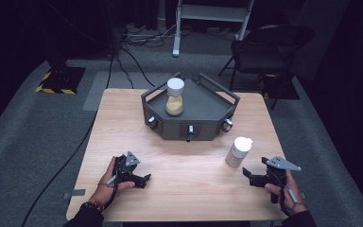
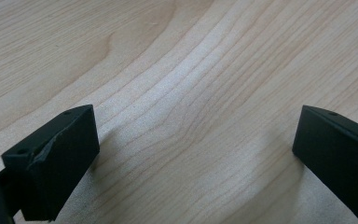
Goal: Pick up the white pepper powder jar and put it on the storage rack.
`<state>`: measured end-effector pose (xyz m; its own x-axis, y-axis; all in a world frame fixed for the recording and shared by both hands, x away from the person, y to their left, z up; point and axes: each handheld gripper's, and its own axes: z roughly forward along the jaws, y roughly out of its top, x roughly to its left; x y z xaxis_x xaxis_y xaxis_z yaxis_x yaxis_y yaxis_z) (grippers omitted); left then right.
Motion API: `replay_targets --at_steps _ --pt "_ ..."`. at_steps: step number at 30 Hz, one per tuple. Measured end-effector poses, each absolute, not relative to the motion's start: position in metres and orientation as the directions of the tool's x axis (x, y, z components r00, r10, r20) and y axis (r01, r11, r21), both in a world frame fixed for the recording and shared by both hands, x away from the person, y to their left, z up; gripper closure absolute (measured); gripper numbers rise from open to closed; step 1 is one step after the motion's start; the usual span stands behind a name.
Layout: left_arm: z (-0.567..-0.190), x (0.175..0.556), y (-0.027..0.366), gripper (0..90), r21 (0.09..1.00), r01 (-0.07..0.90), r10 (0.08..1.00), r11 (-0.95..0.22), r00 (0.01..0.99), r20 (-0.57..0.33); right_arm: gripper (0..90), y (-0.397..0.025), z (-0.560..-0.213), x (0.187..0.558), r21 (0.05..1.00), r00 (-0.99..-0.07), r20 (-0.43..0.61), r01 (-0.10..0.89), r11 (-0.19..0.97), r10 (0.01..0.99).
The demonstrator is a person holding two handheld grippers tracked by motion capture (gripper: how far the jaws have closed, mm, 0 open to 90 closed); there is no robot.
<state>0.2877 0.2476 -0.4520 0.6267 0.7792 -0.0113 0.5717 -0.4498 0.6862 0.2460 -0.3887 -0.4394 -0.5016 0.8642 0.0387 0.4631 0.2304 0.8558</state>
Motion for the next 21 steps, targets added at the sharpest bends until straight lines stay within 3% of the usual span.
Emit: replay_targets --at_steps 21 --pt "-0.452 0.288 0.248 0.0 0.686 0.572 0.779 -0.450 0.627 -0.011 1.1 -0.365 -0.452 0.267 0.865 -0.508 0.065 0.458 0.205 0.859"
